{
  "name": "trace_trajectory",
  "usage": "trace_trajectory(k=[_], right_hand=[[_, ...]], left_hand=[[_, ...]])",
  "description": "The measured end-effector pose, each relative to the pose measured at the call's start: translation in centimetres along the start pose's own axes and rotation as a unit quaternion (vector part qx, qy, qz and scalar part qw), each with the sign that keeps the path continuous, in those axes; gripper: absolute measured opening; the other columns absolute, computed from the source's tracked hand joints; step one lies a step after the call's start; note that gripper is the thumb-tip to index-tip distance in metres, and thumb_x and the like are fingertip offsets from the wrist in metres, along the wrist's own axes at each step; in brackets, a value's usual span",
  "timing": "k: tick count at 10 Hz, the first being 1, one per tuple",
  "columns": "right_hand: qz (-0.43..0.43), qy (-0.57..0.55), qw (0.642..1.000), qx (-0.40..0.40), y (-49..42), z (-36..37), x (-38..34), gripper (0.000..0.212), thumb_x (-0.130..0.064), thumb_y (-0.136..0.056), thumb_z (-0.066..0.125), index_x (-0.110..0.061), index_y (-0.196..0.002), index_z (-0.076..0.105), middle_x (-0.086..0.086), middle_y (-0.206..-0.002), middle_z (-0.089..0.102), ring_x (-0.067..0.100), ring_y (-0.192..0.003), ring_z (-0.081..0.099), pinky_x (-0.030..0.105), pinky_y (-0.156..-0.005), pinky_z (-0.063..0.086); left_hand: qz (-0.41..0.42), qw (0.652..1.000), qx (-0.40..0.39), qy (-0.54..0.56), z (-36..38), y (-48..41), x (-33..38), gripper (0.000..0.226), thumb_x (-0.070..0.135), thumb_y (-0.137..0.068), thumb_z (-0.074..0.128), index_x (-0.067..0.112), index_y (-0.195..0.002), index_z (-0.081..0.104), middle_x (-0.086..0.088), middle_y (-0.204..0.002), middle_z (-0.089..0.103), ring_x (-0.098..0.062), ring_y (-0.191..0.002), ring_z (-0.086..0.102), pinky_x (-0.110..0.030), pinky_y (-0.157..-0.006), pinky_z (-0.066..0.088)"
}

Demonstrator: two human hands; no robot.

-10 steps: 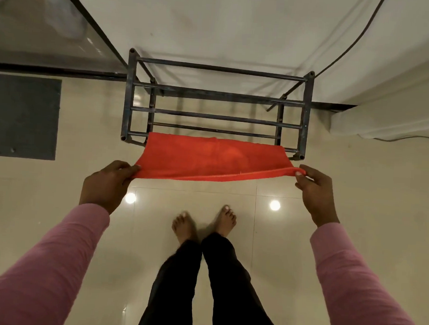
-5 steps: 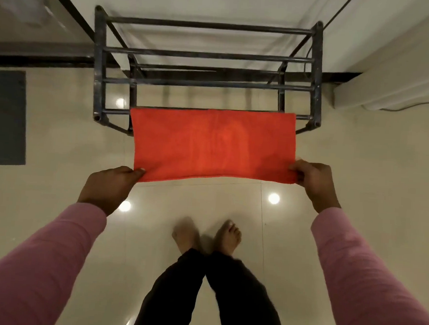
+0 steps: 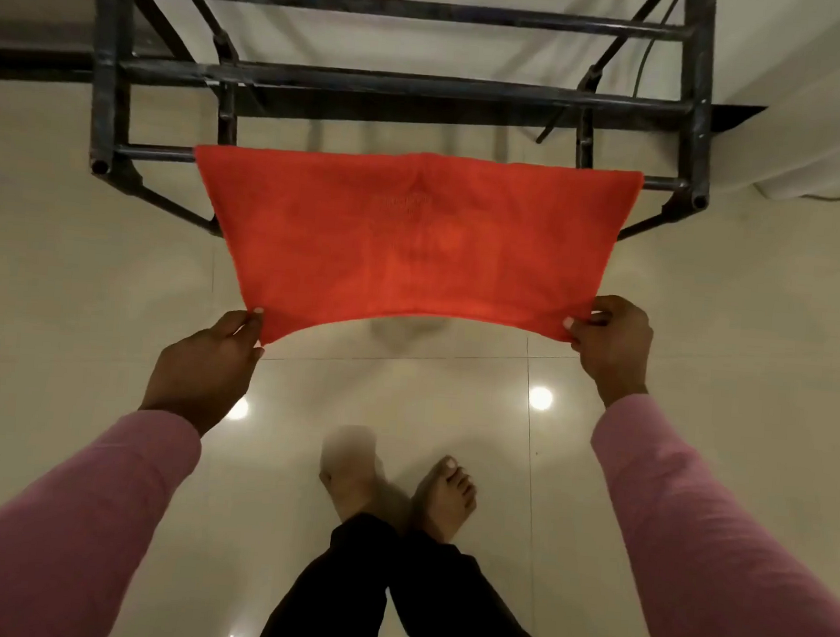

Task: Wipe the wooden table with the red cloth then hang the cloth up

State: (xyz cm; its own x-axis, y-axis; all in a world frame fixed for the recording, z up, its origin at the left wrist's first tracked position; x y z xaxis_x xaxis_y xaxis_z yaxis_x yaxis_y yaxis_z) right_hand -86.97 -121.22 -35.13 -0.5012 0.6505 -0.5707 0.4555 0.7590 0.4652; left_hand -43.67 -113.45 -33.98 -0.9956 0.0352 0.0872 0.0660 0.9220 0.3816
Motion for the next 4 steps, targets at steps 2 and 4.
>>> trace_trajectory(k=[2, 4], right_hand=[[-0.024, 0.021, 0.999, -0.001, -1.8, 1.9, -0.6, 0.023, -0.009, -0.080, 0.072, -0.005, -0.102, 0.066, 0.014, -0.097, 0.069, 0.034, -0.086, 0.067, 0.047, -0.084, 0.055], [-0.008, 0.082, 0.996, 0.020, -1.7, 2.3, -1.7, 0.042, -0.015, -0.085, 0.067, -0.008, -0.126, 0.058, 0.013, -0.122, 0.064, 0.029, -0.110, 0.061, 0.032, -0.093, 0.044]], left_hand=[[-0.037, 0.999, -0.018, 0.018, 1.5, -1.9, -0.2, 0.056, 0.018, -0.094, 0.053, 0.007, -0.146, 0.036, -0.009, -0.146, 0.044, -0.039, -0.082, 0.064, -0.041, -0.062, 0.050], [-0.075, 0.994, -0.073, -0.006, 1.9, -3.0, -0.5, 0.060, 0.025, -0.096, 0.047, 0.016, -0.151, 0.025, -0.007, -0.143, 0.046, -0.034, -0.097, 0.063, -0.040, -0.070, 0.052]])
Point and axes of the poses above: each hand's wrist, its own y-axis away from the middle knuckle, its own z-axis out of the palm, x = y × z, the point moved 6 cm from there along -y, towards the middle knuckle
